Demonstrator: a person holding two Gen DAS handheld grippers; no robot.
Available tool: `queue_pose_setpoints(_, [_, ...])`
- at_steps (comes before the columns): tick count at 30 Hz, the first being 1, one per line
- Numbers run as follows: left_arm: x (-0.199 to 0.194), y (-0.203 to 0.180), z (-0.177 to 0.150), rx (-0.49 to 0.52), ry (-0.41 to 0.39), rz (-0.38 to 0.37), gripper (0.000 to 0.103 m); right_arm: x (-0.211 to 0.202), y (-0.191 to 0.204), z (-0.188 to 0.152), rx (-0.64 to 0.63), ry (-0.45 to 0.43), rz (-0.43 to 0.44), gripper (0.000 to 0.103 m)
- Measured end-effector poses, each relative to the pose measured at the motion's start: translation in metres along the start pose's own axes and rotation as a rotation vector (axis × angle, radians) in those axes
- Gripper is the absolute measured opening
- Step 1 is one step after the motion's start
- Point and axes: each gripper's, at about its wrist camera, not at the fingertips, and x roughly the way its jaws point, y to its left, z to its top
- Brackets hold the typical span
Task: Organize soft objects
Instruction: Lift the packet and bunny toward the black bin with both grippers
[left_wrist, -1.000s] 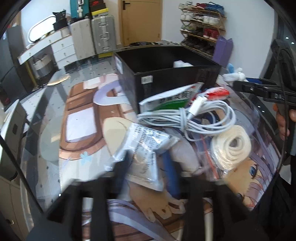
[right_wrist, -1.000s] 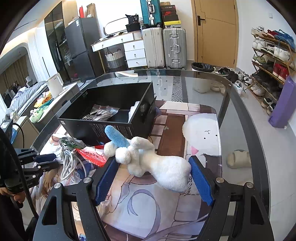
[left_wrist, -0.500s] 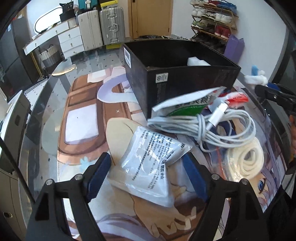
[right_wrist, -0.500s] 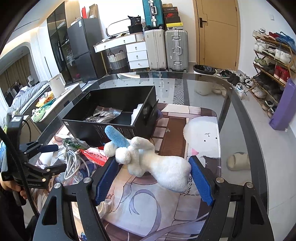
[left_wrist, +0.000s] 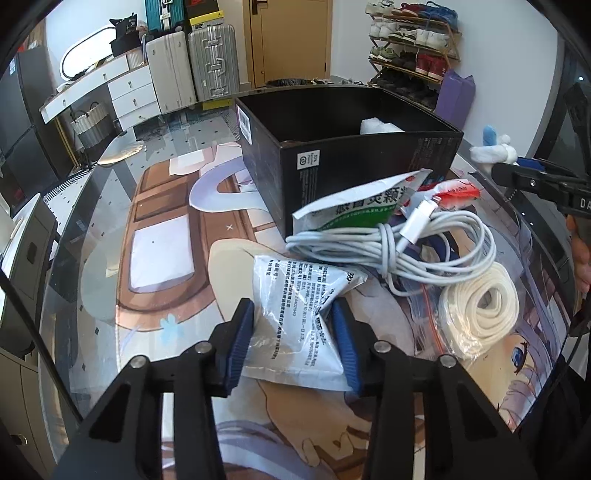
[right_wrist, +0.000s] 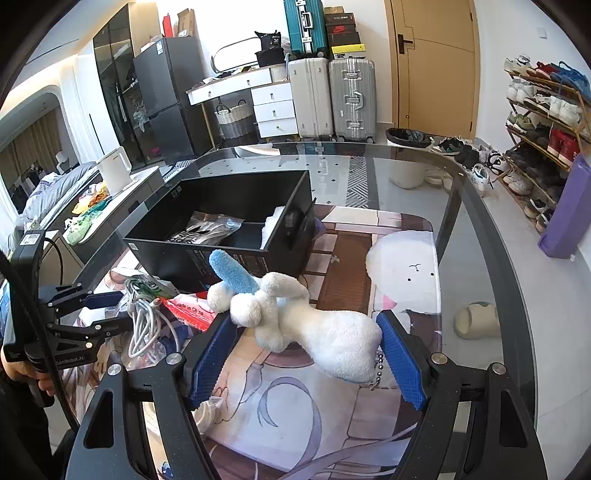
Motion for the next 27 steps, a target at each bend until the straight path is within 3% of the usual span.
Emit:
queue_pose_setpoints(18, [-0.028, 0.001, -0.006, -0.037, -0.066, -0.045, 0.035, -0.018, 0.013, 0.003, -0.032, -0.070, 0.041, 0.079])
queue_pose_setpoints(27, [-0.053, 0.009, 0.001, -0.063, -0.155, -0.025, 0.035, -0.025, 0.018, 0.006, -0.038, -0.103, 0.071, 0.079])
